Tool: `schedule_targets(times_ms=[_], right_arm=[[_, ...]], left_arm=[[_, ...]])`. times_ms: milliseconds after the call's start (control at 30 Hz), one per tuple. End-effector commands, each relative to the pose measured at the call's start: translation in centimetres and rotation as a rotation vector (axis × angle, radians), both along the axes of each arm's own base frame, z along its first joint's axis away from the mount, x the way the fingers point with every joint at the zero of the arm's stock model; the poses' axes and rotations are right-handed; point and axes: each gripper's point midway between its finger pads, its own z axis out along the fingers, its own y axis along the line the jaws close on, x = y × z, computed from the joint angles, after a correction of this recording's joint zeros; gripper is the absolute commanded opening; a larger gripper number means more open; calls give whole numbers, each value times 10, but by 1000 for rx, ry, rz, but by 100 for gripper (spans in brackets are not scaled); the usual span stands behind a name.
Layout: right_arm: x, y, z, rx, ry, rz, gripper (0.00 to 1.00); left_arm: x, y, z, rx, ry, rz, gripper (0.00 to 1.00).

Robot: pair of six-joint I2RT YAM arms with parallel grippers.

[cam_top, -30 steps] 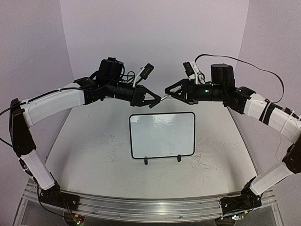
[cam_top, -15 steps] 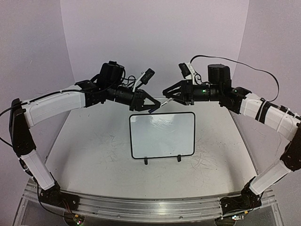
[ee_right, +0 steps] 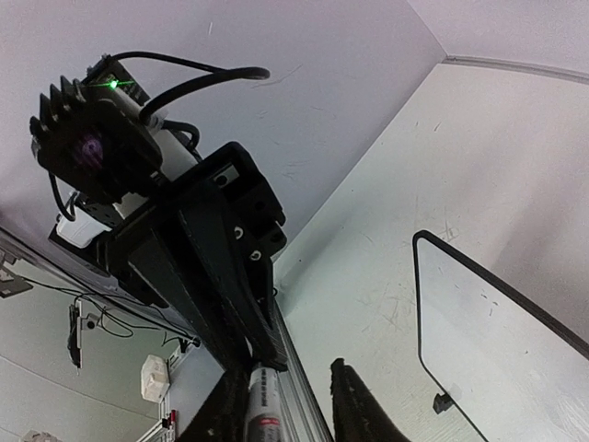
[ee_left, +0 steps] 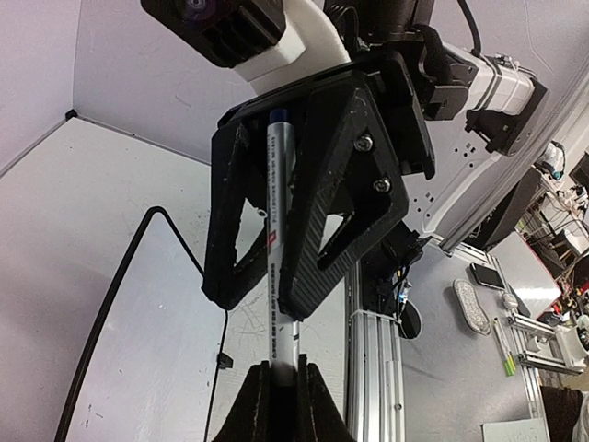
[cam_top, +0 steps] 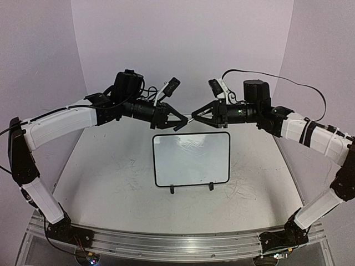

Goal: Write a sentence on the whiteboard
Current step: Pass from the left arm to the right, then open the pen cap from the whiteboard marker.

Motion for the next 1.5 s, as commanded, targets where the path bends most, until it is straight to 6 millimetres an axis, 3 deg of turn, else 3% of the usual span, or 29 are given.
schedule_targets(times_ms=[0,167,300,533,600,900,1067,1467], right_arm=[[4,2,16,36,-59,9,22],[5,3,27,51,-88,11,1],[10,-1,31,45,-133,-32,0],[14,-12,53,61,-195,-97,0],[14,-15,58,66,-198,-115,0],[13,-20,62,87,-162,-151,0],[8,-20,62,109,-148,-137,0],[-2,-17,64,139,-138,-74,0]], left_arm=[[-9,5,26,-59,-52,-26,0],[-8,5,24,-54,-36,-17,0],[-3,6,24,-48,-26,23,1],[4,22,36,-52,-63,142,73],[5,27,36,-50,-71,167,82],[9,47,49,-166,-25,245,85],[-9,32,49,-209,57,80,70],[0,15,48,-227,98,35,65]])
